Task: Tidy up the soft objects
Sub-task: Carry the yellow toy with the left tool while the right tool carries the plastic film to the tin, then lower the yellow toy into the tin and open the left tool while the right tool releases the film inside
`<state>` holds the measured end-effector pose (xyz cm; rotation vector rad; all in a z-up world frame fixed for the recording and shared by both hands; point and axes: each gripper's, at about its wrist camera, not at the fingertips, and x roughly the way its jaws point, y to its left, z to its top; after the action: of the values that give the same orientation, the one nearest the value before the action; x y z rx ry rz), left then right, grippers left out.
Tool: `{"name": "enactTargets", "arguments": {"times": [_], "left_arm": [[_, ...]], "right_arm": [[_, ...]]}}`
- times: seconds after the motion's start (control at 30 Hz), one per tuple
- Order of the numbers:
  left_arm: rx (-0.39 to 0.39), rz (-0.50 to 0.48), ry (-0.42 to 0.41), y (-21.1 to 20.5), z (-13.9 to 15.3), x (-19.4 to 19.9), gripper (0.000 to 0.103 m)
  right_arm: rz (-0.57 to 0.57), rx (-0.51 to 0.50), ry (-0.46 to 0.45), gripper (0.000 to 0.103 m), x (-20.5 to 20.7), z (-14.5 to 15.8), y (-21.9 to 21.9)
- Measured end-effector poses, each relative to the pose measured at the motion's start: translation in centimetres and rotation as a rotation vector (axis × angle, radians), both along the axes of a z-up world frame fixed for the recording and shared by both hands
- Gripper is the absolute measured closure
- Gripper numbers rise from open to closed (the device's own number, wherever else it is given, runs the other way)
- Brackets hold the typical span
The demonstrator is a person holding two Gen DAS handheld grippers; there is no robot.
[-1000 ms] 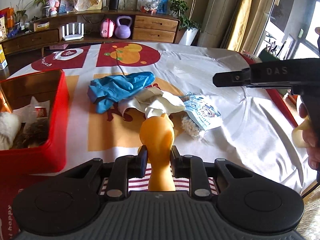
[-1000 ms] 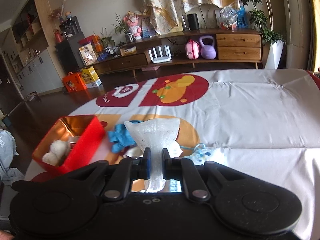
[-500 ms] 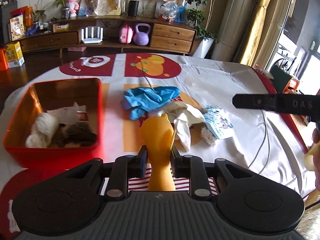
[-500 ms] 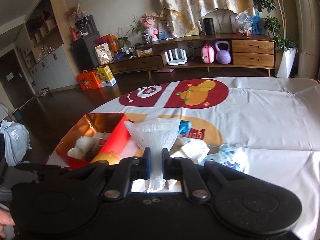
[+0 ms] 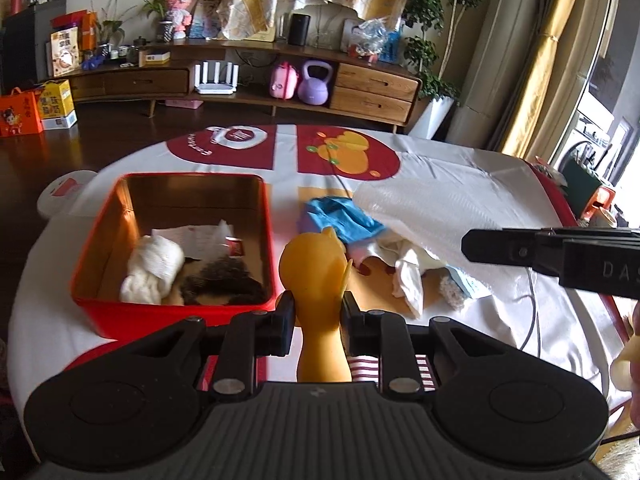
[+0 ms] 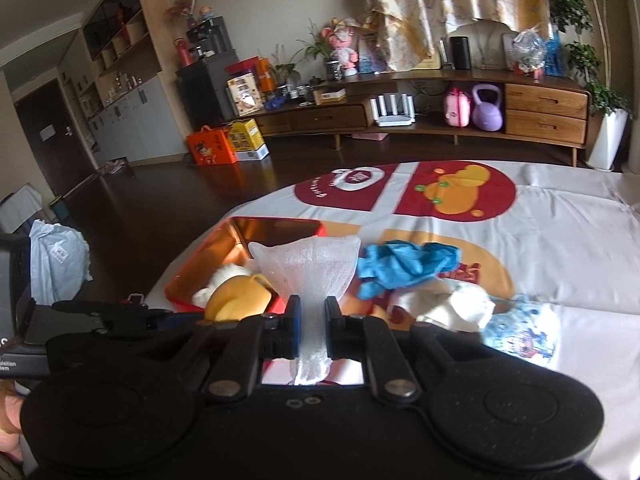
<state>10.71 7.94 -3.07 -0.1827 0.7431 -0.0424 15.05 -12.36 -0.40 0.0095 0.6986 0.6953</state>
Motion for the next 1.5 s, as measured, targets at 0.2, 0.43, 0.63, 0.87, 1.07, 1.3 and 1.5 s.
{"name": "enactTargets", "arguments": {"times": [0.2, 0.43, 0.63, 0.87, 1.07, 1.3, 1.5], "left_arm": [[0.004, 0.034, -0.006, 2.5, 0.9, 0.0, 0.080], [0.012, 0.083, -0.003, 5.6, 1.3, 0.1, 0.080], [0.020, 0.113, 0.006, 7.9, 1.2, 0.5, 0.080], [0.021, 0.143, 0.027, 10.5, 0.9, 2.0, 0.080], [0.007, 0.167, 0.039, 12.5, 0.4, 4.0, 0.080], [0.027, 0.182, 0.058, 13.7, -0.6, 7.1, 0.080], [0.063, 0.172, 0.079, 13.9, -1.6, 9.7, 0.080]], "right_arm": [[0.041, -0.013, -0.015, 0.092, -0.3, 0.4, 2.8], [0.071, -0.024, -0.007, 0.092, -0.1, 0.2, 5.7], [0.085, -0.041, -0.002, 0.092, 0.5, 0.0, 8.3], [0.080, -0.050, 0.017, 0.092, 2.3, -0.5, 10.9], [0.070, -0.069, 0.029, 0.091, 4.4, -1.6, 13.1], [0.060, -0.101, 0.049, 0.091, 6.7, -3.2, 15.1], [0.070, -0.149, 0.057, 0.091, 7.4, -5.3, 16.3]]}}
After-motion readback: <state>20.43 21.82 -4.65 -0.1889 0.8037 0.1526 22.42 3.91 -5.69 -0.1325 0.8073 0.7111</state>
